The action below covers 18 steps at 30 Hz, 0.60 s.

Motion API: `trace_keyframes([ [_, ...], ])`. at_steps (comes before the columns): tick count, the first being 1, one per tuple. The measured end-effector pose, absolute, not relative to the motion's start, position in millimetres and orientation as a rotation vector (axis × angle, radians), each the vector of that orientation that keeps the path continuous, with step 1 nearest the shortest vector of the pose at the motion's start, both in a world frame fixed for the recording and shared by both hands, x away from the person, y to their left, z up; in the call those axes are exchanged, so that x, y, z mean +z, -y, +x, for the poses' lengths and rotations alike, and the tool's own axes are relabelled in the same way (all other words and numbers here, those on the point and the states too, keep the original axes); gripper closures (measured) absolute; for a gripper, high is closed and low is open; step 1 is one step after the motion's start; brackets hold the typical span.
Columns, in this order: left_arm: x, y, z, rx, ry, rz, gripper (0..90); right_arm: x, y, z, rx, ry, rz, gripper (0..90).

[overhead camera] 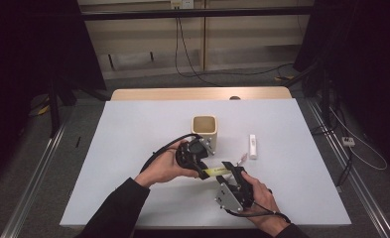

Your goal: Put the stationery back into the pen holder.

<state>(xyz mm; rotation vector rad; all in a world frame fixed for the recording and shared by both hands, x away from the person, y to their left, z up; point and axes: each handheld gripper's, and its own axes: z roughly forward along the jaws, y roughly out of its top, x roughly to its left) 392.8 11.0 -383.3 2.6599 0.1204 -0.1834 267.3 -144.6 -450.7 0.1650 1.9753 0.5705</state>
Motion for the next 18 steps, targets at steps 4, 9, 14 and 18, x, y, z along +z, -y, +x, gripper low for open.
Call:
trace_keyframes([
  [4,-382.5,-9.9,392.4,-0.188,-0.104,2.668,67.1,-454.3,141.2,265.9,0.512,-1.969,0.112,54.9],
  [9,-383.5,-8.2,392.5,-0.199,-0.123,2.667,67.1,-456.2,140.0,264.7,0.496,-1.956,0.089,61.4],
  [14,-385.9,-6.0,391.3,-0.212,-0.143,2.65,67.1,-457.0,139.4,264.1,0.478,-1.969,0.051,68.7],
  [18,-385.9,-6.6,392.9,-0.231,-0.154,2.636,67.1,-459.2,139.5,262.8,0.455,-1.987,0.047,72.3],
])
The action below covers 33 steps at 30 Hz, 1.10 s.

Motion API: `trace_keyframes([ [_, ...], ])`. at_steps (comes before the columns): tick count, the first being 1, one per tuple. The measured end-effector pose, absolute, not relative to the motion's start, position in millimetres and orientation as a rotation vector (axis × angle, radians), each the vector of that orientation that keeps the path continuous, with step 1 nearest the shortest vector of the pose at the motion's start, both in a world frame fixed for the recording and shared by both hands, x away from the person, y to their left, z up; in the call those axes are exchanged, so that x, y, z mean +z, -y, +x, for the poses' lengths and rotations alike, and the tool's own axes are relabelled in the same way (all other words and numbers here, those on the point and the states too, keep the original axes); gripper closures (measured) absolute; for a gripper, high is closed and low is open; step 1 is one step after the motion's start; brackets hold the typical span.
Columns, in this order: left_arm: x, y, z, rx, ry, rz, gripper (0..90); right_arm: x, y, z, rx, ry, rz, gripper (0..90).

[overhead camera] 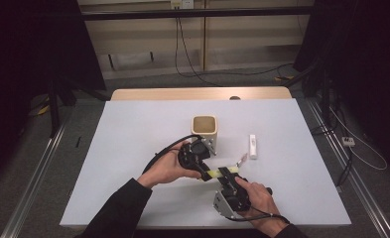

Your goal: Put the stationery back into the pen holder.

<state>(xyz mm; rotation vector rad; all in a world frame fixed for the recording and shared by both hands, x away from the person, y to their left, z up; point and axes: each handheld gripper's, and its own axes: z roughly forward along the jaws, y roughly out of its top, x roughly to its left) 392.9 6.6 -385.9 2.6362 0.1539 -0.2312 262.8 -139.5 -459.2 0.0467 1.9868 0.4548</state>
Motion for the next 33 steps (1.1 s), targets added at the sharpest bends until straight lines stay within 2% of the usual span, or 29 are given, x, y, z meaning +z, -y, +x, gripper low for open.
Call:
trace_keyframes([
  [6,-386,-8,391,-0.207,-0.145,2.626,66.7,-459,139,262,0.436,-2.002,-0.009,77.8],
  [12,-383,-11,389,-0.179,-0.125,2.596,64.5,-456,142,264,0.466,-2.009,0.011,77.9],
  [18,-386,-18,388,-0.115,-0.163,2.54,47.8,-453,146,266,0.515,-2.024,0.074,77.9],
  [23,-388,-24,389,-0.073,-0.207,2.496,29.6,-452,148,268,0.555,-2.037,0.117,77.9],
  [24,-388,-26,390,-0.1,-0.208,2.479,26.5,-451,149,268,0.564,-2.04,0.127,77.9],
  [29,-390,-33,389,-0.043,-0.244,2.463,15.2,-449,153,270,0.617,-2.05,0.193,77.9],
  [33,-391,-39,389,-0.012,-0.273,2.44,11.6,-446,155,273,0.66,-2.052,0.252,77.8],
])
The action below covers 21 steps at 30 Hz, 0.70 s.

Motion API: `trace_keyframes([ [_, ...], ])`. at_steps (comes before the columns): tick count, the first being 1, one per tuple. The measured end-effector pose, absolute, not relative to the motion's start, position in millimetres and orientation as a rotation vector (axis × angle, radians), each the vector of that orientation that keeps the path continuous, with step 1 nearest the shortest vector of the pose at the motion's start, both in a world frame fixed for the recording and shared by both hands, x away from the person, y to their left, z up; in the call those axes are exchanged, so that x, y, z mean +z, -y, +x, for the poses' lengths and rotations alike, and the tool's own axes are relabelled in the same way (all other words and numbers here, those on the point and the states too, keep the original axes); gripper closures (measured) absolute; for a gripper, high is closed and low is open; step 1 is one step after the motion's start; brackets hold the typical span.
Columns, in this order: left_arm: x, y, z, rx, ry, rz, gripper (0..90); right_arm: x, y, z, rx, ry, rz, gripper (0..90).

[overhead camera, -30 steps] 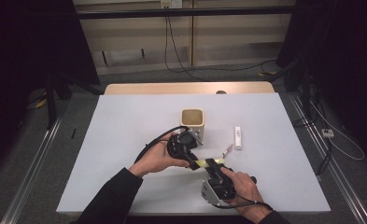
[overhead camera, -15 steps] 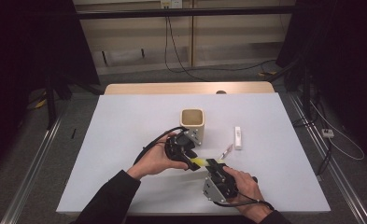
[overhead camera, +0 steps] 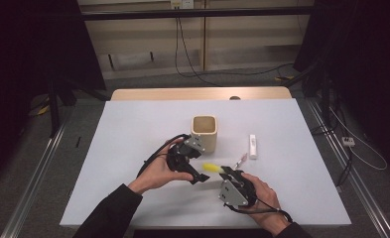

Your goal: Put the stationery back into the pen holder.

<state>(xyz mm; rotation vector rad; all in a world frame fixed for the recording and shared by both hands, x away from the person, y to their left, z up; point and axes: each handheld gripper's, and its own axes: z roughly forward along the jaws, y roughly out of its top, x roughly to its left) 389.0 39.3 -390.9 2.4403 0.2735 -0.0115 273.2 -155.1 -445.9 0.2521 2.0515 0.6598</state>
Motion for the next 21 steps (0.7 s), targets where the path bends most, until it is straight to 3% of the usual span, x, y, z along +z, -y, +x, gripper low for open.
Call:
trace_keyframes([
  [9,-395,-65,387,0.097,-0.435,2.31,6.8,-439,165,281,0.793,-2.064,0.411,77.8],
  [13,-397,-77,386,0.056,-0.49,2.227,6.0,-435,169,283,0.857,-2.041,0.473,77.8],
  [21,-406,-106,380,0.15,-0.583,2.217,6.3,-427,177,291,0.966,-2.024,0.585,77.8],
])
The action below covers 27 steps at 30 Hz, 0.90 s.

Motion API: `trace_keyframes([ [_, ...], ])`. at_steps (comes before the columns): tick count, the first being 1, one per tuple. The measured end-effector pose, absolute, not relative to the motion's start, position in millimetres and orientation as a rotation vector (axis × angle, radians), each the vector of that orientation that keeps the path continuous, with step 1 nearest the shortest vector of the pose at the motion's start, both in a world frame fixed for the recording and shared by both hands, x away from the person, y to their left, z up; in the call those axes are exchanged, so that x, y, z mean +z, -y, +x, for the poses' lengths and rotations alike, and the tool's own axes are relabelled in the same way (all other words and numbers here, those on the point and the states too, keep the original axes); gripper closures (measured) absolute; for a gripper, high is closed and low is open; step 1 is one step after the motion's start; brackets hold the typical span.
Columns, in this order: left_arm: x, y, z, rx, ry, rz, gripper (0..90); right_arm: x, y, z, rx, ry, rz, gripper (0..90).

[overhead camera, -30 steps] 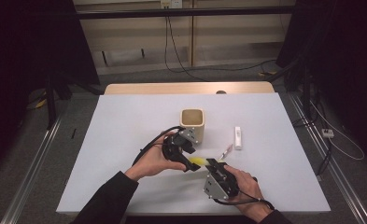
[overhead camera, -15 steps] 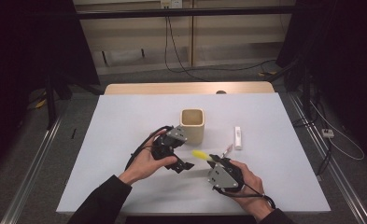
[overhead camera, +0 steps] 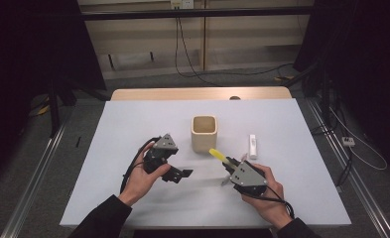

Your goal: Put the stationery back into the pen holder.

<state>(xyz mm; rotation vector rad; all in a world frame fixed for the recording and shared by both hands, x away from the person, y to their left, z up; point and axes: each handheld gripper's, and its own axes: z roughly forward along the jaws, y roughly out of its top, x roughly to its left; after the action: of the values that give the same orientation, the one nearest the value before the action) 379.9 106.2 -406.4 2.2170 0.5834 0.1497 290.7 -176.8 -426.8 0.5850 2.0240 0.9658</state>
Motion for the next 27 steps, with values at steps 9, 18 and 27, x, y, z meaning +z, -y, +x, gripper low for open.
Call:
trace_keyframes([
  [9,-408,-142,371,0.169,-0.663,2.142,6.1,-413,183,309,1.122,-1.986,0.721,77.8],
  [18,-410,-169,355,0.185,-0.732,2.117,6.3,-401,188,321,1.203,-1.973,0.769,77.8],
  [27,-426,-191,340,0.289,-0.807,2.091,5.6,-384,187,340,1.272,-1.946,0.788,77.7],
])
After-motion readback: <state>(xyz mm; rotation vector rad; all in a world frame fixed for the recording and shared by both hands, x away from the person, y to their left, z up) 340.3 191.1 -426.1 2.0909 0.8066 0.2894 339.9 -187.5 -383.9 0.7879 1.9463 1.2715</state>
